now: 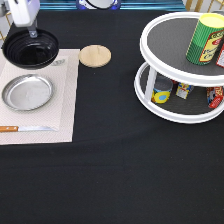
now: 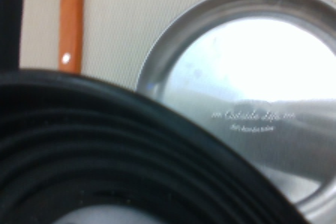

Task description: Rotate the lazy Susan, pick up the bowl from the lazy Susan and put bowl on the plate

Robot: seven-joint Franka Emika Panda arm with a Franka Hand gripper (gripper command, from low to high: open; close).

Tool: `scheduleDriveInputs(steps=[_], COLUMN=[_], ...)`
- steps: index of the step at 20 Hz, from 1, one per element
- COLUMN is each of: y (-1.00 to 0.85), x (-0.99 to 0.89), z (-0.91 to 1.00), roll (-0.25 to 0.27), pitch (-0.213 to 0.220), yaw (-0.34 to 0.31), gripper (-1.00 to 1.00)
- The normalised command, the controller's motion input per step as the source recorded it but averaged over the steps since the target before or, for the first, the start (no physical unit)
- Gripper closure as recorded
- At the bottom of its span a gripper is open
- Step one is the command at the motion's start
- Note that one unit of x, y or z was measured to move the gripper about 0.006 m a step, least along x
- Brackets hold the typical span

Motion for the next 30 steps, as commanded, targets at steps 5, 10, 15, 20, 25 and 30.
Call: scheduleDriveInputs(steps=[5,10,15,20,25,30], y=[-0.27,-0.28,-0.15,-0.05,-0.17,-0.47], x=[-0.05,0.00,-0.01,0.00,0.21,0.35], z=[-0.54,-0.37,-0.38,-0.39,-0.07,0.07], roll=[-0.010,-0.001,0.035,0.051,0.074,0.164], pitch=[-0.040,0.033,0.093,0.088,0.074,0.116], yaw=[-0.288,-0.117,-0.003,0.052,0.067,0.074], gripper=[1.00,1.00,1.00,1.00,1.00,1.00])
